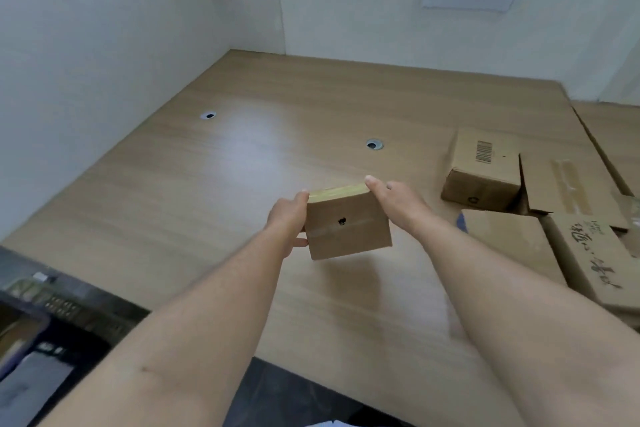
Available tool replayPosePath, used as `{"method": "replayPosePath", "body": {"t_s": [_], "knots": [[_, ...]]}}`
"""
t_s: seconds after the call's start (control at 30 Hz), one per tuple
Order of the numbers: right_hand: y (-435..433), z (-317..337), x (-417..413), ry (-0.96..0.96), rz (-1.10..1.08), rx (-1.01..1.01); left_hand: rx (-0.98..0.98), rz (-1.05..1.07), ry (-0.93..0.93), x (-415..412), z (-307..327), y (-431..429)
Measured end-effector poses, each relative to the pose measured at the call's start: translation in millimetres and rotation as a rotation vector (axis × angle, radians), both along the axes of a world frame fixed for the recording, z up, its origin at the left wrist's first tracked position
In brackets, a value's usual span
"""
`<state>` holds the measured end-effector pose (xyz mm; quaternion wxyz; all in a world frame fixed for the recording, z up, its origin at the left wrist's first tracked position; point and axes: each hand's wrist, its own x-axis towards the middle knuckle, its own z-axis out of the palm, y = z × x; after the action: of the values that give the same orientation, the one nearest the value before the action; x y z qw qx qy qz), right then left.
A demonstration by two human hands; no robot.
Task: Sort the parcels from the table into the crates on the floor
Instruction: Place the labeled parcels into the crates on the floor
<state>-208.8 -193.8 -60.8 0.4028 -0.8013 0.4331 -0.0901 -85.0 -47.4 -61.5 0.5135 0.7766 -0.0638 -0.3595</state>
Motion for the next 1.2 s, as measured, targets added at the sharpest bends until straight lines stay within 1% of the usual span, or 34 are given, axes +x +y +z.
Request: {"method": "replayPosePath", "body": {"t_s": [0.17, 0.3, 0.53, 0.73, 0.93, 1.03, 1.2], "knots": [[71, -17, 45, 0.024, 0.008, -0.002, -0.014, 0.196, 0.032, 22, -25, 72], [125, -35, 72, -0.018, 0.032, 0.080, -0.052, 0.327, 0.064, 33, -43, 130], [200, -41, 114, -0.117, 0.182, 0.178, -0.028, 0.327, -0.054, 62, -48, 222], [259, -39, 154, -0.066, 0.372, 0.209, -0.028, 0.315, -0.063, 82, -45, 295], [323, -43, 192, -0.020, 0.539, 0.239, 0.034, 0.299, -0.118, 100, -45, 367], [358, -40, 209, 0.004, 0.649, 0.265, 0.043, 0.361, -0.166, 109, -48, 404], [403, -40, 233, -0.023, 0.734, 0.325, 0.004, 0.534, -0.145, 115, -62, 450]]}}
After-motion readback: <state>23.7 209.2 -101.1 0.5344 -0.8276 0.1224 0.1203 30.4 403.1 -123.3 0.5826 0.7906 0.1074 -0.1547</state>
